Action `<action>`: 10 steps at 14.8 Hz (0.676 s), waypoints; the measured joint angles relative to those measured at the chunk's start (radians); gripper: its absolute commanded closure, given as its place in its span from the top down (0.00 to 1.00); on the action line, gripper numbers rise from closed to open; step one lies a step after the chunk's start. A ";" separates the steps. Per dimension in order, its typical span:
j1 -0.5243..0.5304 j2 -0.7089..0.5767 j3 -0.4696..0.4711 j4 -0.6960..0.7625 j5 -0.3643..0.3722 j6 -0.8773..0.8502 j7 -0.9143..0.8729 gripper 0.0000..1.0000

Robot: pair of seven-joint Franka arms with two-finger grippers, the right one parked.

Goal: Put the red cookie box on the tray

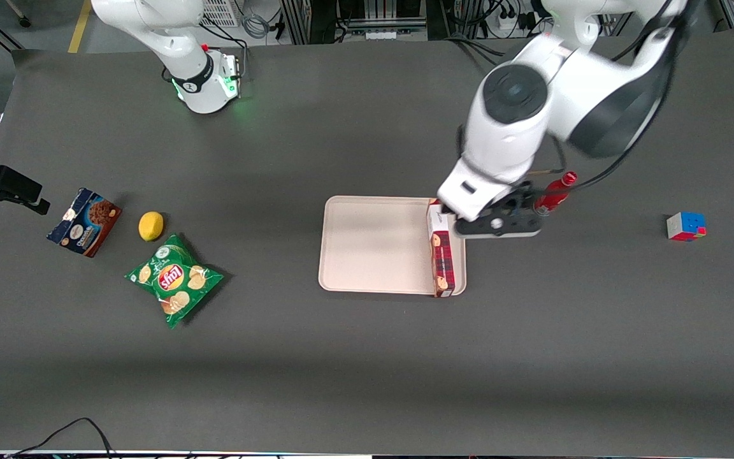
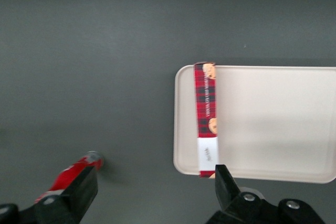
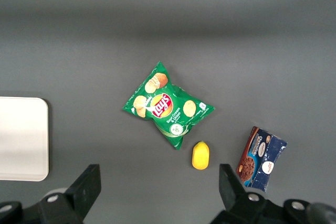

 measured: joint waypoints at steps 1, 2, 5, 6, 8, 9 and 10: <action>0.000 -0.041 0.038 0.000 -0.028 -0.028 0.070 1.00; 0.001 -0.084 0.087 0.000 -0.062 -0.053 0.148 1.00; 0.003 -0.201 0.264 -0.002 -0.156 -0.107 0.394 1.00; 0.005 -0.227 0.317 -0.004 -0.166 -0.121 0.468 1.00; 0.007 -0.258 0.416 -0.010 -0.192 -0.139 0.578 1.00; 0.007 -0.266 0.462 -0.020 -0.211 -0.139 0.612 1.00; 0.008 -0.270 0.499 -0.031 -0.225 -0.139 0.639 1.00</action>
